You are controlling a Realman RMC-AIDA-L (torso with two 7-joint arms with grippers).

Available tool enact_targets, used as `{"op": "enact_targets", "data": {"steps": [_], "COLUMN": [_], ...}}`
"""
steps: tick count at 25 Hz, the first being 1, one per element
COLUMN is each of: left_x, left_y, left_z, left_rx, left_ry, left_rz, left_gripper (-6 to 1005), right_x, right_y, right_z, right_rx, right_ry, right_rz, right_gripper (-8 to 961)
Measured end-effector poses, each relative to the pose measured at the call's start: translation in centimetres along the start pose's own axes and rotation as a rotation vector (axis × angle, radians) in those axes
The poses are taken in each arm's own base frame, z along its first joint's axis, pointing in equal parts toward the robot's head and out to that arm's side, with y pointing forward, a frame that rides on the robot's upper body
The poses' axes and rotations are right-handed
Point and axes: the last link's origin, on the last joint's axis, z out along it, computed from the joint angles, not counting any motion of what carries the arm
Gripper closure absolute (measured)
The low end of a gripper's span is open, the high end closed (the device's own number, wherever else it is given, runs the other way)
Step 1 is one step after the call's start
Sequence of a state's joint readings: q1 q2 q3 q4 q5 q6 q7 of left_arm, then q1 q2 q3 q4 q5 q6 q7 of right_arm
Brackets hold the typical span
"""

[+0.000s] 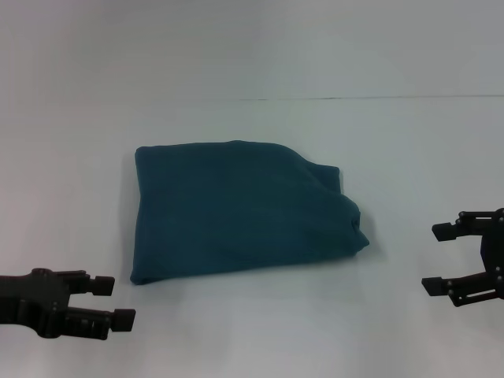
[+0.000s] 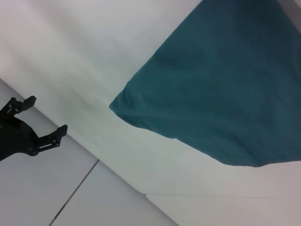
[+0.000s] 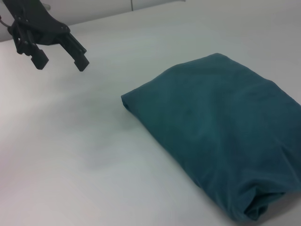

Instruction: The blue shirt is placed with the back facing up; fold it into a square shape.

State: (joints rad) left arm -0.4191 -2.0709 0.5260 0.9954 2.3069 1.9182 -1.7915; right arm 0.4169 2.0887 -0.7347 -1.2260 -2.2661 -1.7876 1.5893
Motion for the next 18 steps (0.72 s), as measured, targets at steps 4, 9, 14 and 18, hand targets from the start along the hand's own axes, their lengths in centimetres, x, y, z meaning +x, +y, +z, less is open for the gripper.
{"op": "enact_targets", "data": {"steps": [4, 9, 14, 18], "left_x": [0.01, -0.05, -0.03, -0.04], "left_y": [0.00, 0.06, 0.09, 0.06], "left_z": [0.07, 0.21, 0.32, 0.44], "left_rx": [-0.001, -0.006, -0.010, -0.010], "left_ry": [-0.003, -0.008, -0.013, -0.017], "left_rz": [0.000, 0.000, 0.002, 0.002], "left_gripper": [52, 52, 52, 52], "right_x": [-0.09, -0.15, -0.17, -0.09], "right_y": [-0.05, -0.08, -0.08, -0.05], "right_z": [0.07, 0.09, 0.11, 0.09], "right_rx": [0.000, -0.001, -0.001, -0.001], "right_ry": [0.001, 0.001, 0.001, 0.002], "right_rz": [0.003, 0.002, 0.002, 0.002], "right_gripper": [33, 33, 34, 34]}}
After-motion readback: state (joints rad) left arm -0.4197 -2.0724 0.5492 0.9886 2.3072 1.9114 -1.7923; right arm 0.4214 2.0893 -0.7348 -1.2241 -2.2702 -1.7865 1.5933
